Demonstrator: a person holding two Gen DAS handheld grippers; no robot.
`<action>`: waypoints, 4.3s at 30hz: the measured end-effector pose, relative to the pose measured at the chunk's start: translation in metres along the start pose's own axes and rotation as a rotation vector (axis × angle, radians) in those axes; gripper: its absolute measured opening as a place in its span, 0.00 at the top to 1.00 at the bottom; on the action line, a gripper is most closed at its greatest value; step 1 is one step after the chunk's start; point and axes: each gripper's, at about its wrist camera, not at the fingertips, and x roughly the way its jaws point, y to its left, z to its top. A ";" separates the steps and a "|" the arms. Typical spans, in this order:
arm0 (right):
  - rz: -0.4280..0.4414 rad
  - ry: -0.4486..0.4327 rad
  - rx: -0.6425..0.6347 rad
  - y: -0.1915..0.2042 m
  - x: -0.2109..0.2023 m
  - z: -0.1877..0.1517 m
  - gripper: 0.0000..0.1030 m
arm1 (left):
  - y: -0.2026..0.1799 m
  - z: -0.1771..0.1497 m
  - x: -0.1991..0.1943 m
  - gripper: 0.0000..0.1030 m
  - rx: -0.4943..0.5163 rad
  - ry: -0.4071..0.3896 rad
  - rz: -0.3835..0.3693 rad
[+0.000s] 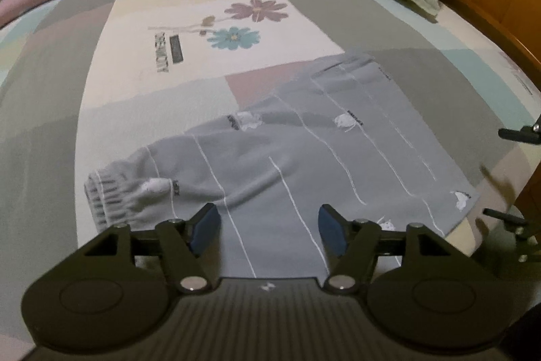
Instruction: Fold clothes
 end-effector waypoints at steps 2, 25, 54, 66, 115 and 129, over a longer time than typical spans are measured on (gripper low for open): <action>0.030 -0.039 0.077 -0.010 -0.002 0.012 0.21 | 0.001 -0.002 0.002 0.35 0.006 0.006 0.001; 0.238 -0.043 0.590 -0.082 0.088 0.043 0.62 | 0.020 0.002 -0.003 0.33 0.055 -0.034 -0.036; 0.214 0.034 0.665 -0.098 0.153 0.070 0.61 | 0.058 -0.004 0.004 0.32 -0.055 -0.035 -0.090; 0.224 0.034 0.692 -0.108 0.157 0.073 0.61 | 0.059 -0.007 0.005 0.32 -0.058 -0.040 -0.099; 0.390 0.102 0.856 -0.067 0.078 0.005 0.48 | 0.047 -0.033 -0.020 0.27 -0.097 0.010 -0.084; 0.344 0.093 0.871 -0.061 0.049 0.005 0.29 | 0.054 -0.042 -0.021 0.25 -0.230 -0.022 -0.113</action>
